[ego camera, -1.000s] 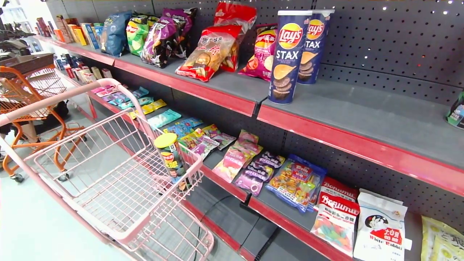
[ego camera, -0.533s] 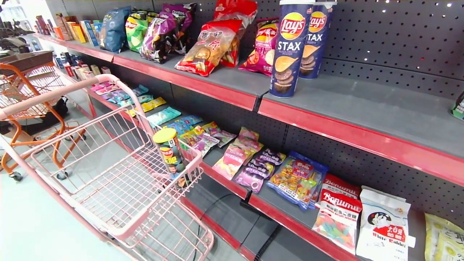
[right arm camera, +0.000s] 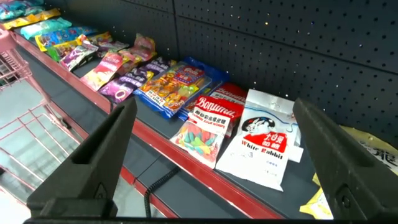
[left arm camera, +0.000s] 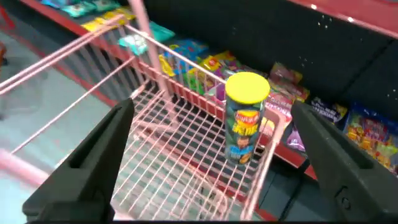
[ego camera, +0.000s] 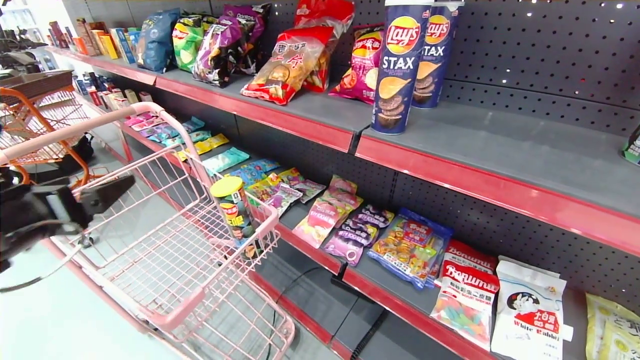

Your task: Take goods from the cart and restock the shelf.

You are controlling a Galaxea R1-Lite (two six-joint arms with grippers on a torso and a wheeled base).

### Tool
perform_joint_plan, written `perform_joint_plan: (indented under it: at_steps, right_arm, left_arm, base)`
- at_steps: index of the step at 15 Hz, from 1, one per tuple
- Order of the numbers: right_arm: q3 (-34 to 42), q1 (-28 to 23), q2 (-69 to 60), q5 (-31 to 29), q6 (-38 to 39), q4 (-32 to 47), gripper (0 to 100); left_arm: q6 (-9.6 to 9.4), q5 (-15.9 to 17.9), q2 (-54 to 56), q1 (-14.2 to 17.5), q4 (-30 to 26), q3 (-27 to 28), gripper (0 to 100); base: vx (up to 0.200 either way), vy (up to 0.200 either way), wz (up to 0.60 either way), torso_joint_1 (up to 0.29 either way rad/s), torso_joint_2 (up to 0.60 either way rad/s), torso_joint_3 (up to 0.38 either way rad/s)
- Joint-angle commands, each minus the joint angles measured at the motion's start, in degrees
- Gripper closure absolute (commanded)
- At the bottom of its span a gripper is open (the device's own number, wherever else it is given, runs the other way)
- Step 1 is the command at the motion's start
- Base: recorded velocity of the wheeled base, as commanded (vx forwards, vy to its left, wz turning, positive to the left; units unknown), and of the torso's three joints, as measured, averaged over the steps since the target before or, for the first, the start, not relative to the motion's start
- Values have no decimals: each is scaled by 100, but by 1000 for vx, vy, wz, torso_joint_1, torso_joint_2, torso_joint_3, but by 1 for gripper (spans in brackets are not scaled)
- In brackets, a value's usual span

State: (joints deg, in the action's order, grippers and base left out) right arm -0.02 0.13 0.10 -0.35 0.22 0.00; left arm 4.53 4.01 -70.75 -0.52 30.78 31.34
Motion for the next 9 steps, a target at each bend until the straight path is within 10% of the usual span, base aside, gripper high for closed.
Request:
perform_joint_plan:
  at_steps: [1,9]
  right_arm:
    - [2,4,8,0,-13,0,0]
    - [-6,4,8,9,-40,0,0]
  left_arm:
    - [-137,557,-2883,-71,1756,214,0]
    - [-225,777,-4535,-756,2854,812,0]
  base:
    - [0,0,0,0,0,0]
    - [0,0,0,0,0,0]
